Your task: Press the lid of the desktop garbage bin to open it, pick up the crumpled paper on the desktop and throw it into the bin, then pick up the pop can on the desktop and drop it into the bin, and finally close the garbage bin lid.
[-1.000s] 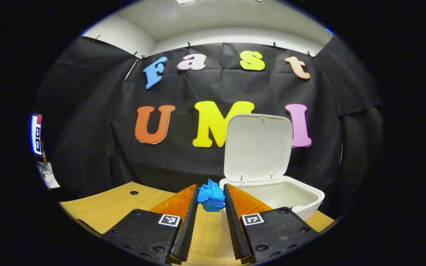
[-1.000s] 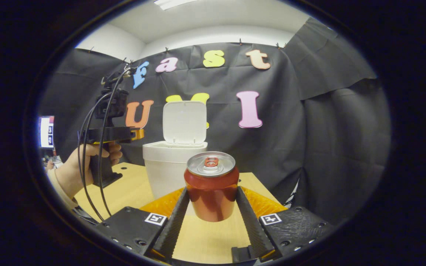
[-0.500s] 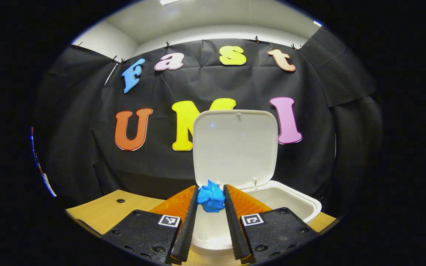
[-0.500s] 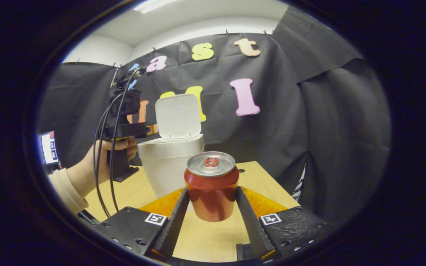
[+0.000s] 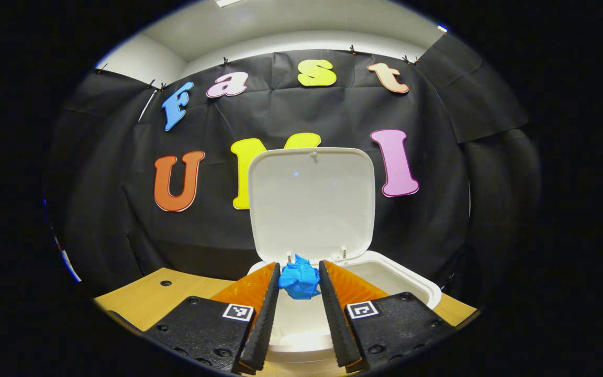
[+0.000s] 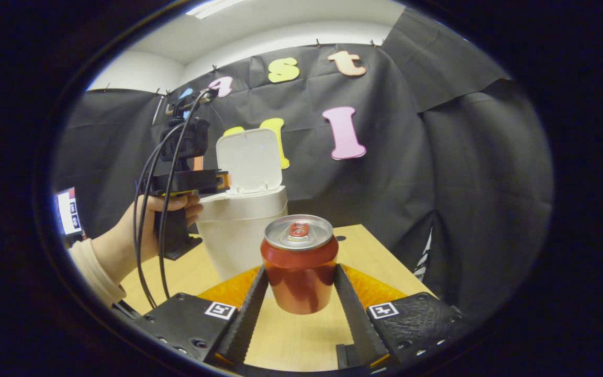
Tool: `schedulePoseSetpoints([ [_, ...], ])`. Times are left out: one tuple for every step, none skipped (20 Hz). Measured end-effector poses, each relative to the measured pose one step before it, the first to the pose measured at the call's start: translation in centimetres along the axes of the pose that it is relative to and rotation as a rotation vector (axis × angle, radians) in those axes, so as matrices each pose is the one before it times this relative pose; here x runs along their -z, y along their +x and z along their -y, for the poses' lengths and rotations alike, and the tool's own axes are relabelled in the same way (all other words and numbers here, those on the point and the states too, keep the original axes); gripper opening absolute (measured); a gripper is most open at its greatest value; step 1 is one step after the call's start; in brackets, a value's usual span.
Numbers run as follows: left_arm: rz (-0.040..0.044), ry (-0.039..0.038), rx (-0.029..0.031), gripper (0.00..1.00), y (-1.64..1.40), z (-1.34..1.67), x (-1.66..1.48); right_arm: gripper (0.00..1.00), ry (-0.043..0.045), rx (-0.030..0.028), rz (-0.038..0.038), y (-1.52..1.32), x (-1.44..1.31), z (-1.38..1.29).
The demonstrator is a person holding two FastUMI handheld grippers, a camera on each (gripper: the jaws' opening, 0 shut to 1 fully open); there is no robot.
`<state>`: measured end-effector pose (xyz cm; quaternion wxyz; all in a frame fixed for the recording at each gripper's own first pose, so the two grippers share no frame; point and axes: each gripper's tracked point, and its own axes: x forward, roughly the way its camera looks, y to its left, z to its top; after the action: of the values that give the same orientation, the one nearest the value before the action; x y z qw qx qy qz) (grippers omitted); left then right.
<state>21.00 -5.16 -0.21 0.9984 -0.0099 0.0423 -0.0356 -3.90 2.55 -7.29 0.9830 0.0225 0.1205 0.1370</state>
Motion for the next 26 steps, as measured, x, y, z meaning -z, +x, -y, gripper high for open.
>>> schedulePoseSetpoints([
  [-0.00306,-0.00506,0.00263,0.52,-0.089,0.033,0.131,0.77,0.00122,0.00027,-0.00165,-0.047,0.126,0.047],
  [-0.00131,0.00000,-0.00778,0.54,-0.046,-0.259,0.019,0.77,0.00072,0.00155,-0.00045,0.075,-0.035,0.015],
  [0.00560,0.00190,-0.01019,0.58,-0.091,-0.473,-0.177,0.77,0.00129,0.00349,0.00105,-0.008,0.013,0.061],
  [0.00723,0.00561,-0.00827,0.60,0.065,-0.388,-0.146,0.77,0.00384,0.00580,0.00099,0.065,-0.042,0.164],
  [0.00255,0.00648,-0.00913,0.66,-0.087,-0.448,-0.033,0.77,0.00458,0.00418,0.00004,0.039,0.048,0.152],
  [0.00392,0.00214,-0.00129,0.73,-0.074,-0.281,-0.168,0.77,0.00654,0.00307,0.00185,0.100,-0.049,0.048],
  [0.00303,-0.00056,-0.00008,0.85,-0.072,-0.201,-0.001,0.77,0.00450,0.00225,-0.00066,0.006,0.038,0.072],
  [0.00418,-0.00387,-0.00308,0.94,-0.083,-0.467,-0.073,0.77,0.00153,0.00135,-0.00264,0.194,0.084,-0.004],
  [0.00921,-0.00724,-0.00788,0.98,-0.076,-0.636,-0.149,0.77,0.00195,0.00196,-0.00296,-0.039,0.135,0.071],
  [0.00176,-0.00518,-0.00966,0.97,0.022,-0.712,0.006,0.77,0.00251,0.00270,-0.00526,0.168,0.103,0.044],
  [-0.00076,-0.00468,-0.01086,0.97,0.006,-0.837,0.074,0.77,0.00136,0.00123,-0.00386,-0.034,0.073,0.021],
  [-0.00623,-0.00174,-0.00860,0.97,0.027,-0.893,0.233,0.77,0.00104,0.00144,-0.00118,-0.049,-0.062,0.042],
  [-0.00646,0.00205,-0.00447,0.98,0.005,-0.772,0.321,0.77,-0.00144,0.00247,0.00100,-0.020,0.006,-0.087],
  [-0.00603,0.00391,-0.01049,0.97,0.055,-1.020,0.293,0.77,-0.00325,0.00392,0.00223,0.078,-0.043,0.077],
  [-0.00305,0.00165,-0.01069,0.98,-0.097,-1.121,0.318,0.76,-0.00343,0.00452,0.00041,0.163,0.160,-0.035],
  [-0.00097,-0.00308,-0.01383,1.00,0.021,-1.208,0.297,0.77,-0.00093,0.00430,-0.00236,0.121,0.043,0.089],
  [-0.00225,-0.00411,-0.01261,0.97,0.020,-1.153,0.311,0.77,-0.00028,0.00205,-0.00359,0.090,0.241,-0.032],
  [-0.00604,-0.00215,-0.01878,0.97,0.035,-1.271,0.393,0.77,-0.00086,0.00257,-0.00362,0.119,0.133,-0.065],
  [-0.00598,-0.00255,-0.01536,0.98,-0.066,-1.245,0.612,0.77,-0.00312,0.00334,-0.00282,0.012,0.120,-0.005],
  [-0.00417,-0.00517,-0.01227,0.98,-0.036,-1.110,0.682,0.77,-0.00214,0.00720,0.00031,0.089,0.046,0.041],
  [-0.00617,-0.00066,-0.01157,0.98,0.000,-0.822,0.621,0.77,-0.00080,0.00781,0.00031,0.017,0.072,0.058],
  [-0.00727,-0.00395,-0.01111,0.98,-0.070,-0.885,0.901,0.77,0.00303,0.01062,0.00272,0.042,-0.007,0.028],
  [-0.00672,-0.00680,-0.00845,0.98,-0.108,-0.658,0.898,0.77,0.00389,0.00903,0.00236,0.019,0.029,0.085],
  [-0.00796,-0.01248,-0.00029,0.98,-0.187,-0.587,1.034,0.77,-0.00365,0.00444,0.00007,-0.013,-0.044,-0.110],
  [-0.01015,-0.01616,-0.00646,0.98,-0.254,-0.645,1.048,0.77,-0.00818,0.00285,0.00496,-0.250,-0.005,-0.203],
  [-0.01348,-0.02856,-0.01625,0.98,-0.321,-0.617,0.907,0.77,-0.00859,0.00354,0.00878,-0.187,-0.287,-0.119],
])
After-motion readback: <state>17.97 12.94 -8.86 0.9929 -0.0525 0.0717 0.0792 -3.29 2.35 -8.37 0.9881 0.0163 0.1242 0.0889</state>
